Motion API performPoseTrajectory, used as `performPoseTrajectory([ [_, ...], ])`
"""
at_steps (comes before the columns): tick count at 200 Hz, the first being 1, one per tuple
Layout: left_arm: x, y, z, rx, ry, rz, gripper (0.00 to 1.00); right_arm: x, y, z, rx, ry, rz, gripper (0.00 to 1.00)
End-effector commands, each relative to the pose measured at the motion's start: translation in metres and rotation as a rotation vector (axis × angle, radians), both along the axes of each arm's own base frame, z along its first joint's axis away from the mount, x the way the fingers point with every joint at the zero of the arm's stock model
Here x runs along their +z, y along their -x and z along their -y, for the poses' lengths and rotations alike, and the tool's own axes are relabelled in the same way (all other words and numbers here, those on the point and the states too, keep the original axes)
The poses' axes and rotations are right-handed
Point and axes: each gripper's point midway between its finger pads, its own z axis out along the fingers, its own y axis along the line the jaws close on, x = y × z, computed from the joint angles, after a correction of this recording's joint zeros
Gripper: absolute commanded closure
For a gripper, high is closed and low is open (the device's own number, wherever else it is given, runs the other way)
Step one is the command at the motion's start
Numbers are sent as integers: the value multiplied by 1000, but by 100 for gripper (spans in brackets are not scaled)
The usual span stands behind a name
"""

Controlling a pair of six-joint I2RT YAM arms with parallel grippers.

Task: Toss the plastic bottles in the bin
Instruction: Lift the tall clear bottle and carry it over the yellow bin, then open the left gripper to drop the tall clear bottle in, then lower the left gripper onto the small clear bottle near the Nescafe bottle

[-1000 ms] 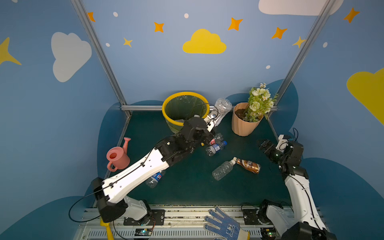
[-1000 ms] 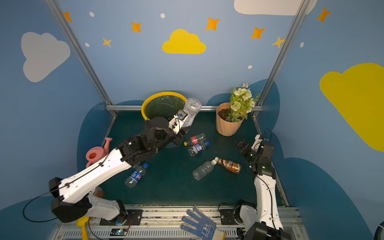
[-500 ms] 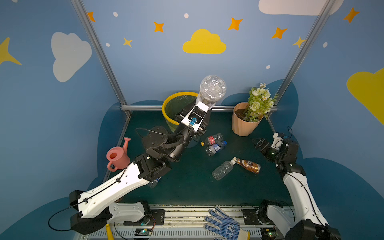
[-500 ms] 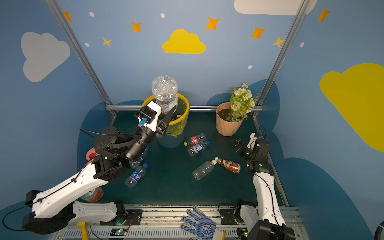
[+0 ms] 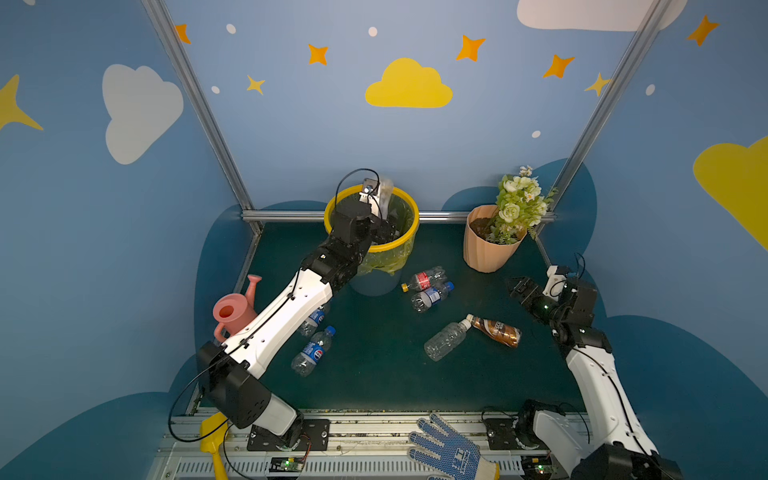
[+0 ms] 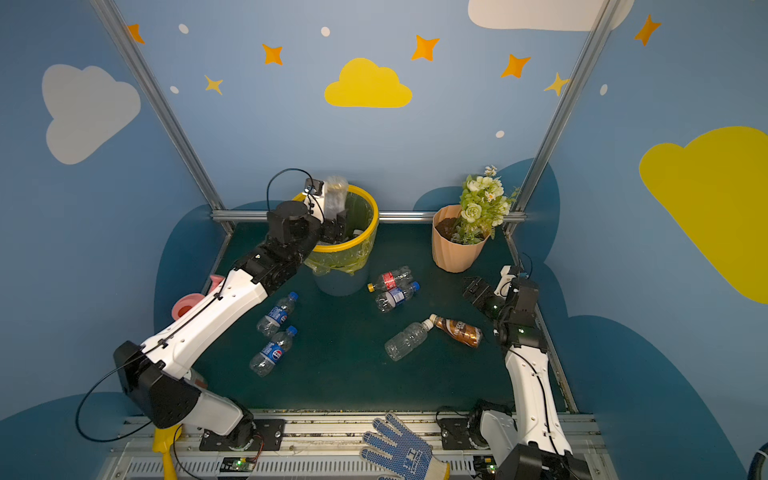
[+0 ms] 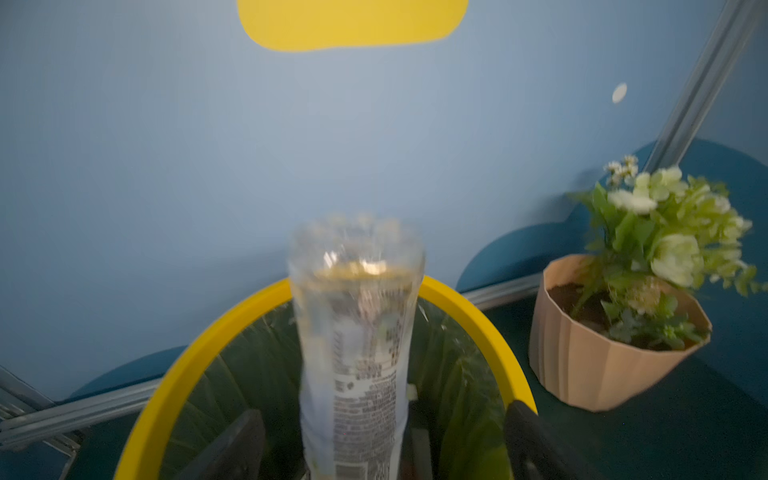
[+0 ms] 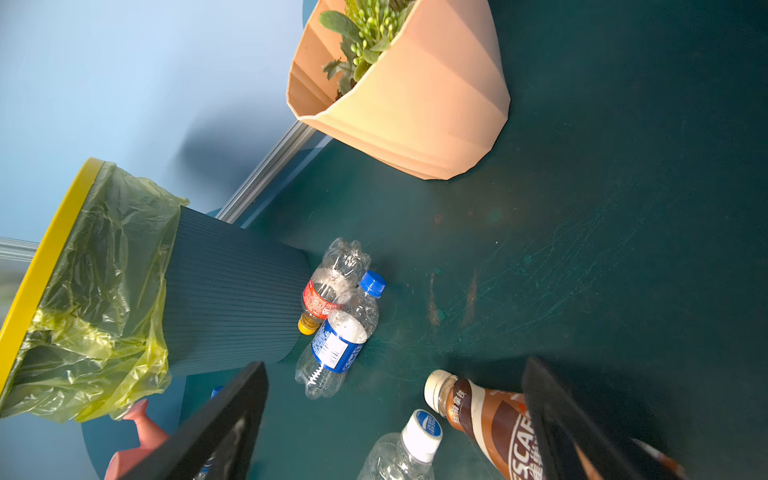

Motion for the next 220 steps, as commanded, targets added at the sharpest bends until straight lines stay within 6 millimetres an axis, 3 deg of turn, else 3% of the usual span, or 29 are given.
performPoseTrajectory([
  [1,91,43,-6,-67,141,178,5,18,0,1,-1,30,40,6],
  [24,133,74,-15,-76,130,292,0,18,0,1,-6,26,41,6],
  [37,140,86,-19,-75,121,319,0,18,0,1,-5,21,44,6],
  [53,135,95,-25,-65,126,325,0,17,-1,0,-3,17,42,6],
  [95,94,97,-24,-64,89,239,0,17,-3,-2,2,15,30,6],
  [122,79,99,-22,-64,66,216,0,17,-3,-3,2,12,28,6],
  [167,47,99,-26,-47,53,143,0,4,5,-4,26,93,-70,7],
  [199,19,98,-12,-102,34,59,0,-8,10,-7,34,94,-143,7],
  [220,0,99,9,-164,-1,-15,0,-14,10,-6,11,80,-162,7],
])
